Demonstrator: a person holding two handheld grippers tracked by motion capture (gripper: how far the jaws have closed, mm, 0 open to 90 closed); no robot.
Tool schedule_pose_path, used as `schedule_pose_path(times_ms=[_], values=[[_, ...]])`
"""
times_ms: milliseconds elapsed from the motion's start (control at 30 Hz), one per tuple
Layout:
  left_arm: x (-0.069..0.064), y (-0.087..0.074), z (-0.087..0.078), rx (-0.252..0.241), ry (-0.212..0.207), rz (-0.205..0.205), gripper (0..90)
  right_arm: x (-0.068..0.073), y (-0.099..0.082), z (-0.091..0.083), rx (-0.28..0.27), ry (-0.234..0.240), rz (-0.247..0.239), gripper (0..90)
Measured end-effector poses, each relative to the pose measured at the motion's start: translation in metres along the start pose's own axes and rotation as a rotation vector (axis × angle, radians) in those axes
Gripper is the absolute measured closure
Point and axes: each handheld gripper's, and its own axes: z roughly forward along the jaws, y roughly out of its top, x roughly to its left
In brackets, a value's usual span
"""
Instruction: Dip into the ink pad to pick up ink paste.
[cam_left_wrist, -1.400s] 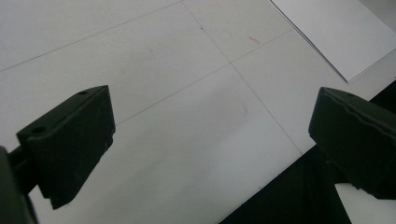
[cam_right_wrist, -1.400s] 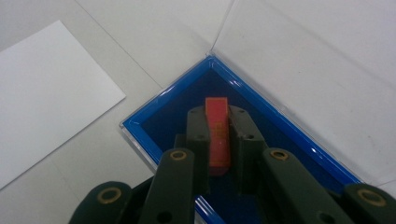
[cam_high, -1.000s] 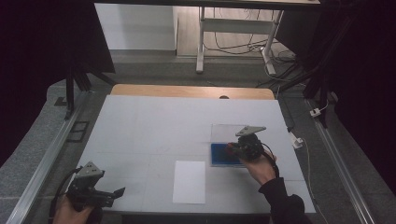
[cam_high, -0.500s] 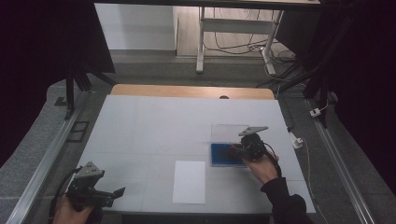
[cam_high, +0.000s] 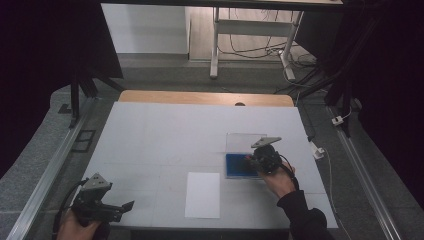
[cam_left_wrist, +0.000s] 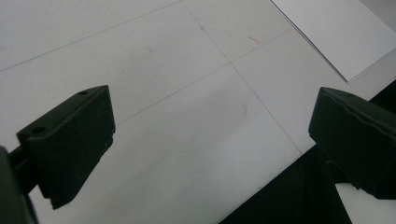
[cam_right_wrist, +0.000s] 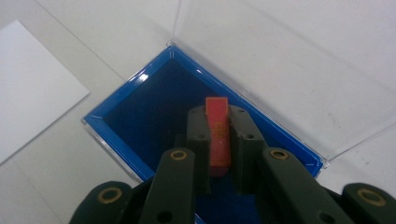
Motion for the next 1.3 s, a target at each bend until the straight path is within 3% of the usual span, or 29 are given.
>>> schedule_pose_path(times_ms=[133, 200, 533, 633, 867, 1133, 1300], values=[[0.0, 0.0, 0.0, 0.001, 0.0, 0.0, 1.1, 0.005, 0.001, 0.0, 0.006, -0.024, -0.039, 80.6], [0.0, 0.0, 0.0, 0.001, -0.001, 0.0, 1.1, 0.005, 0.001, 0.0, 0.006, -0.024, -0.034, 80.6], [0.0, 0.0, 0.0, 0.0, -0.003, -0.002, 1.1, -0.018, -0.008, 0.001, -0.044, 0.092, 0.134, 80.7], [0.0, 0.0, 0.0, 0.001, -0.003, -0.003, 1.1, -0.016, -0.007, 0.001, -0.041, 0.082, 0.125, 80.8], [0.0, 0.001, 0.001, 0.002, -0.002, -0.001, 1.1, -0.001, -0.003, 0.001, -0.022, 0.007, 0.021, 80.6], [0.001, 0.001, 0.0, -0.001, -0.004, -0.002, 1.1, -0.005, -0.004, 0.0, -0.028, 0.028, 0.044, 80.3], [0.001, 0.0, 0.0, -0.002, -0.004, -0.002, 1.1, -0.004, -0.003, -0.001, -0.026, 0.017, 0.043, 80.2]])
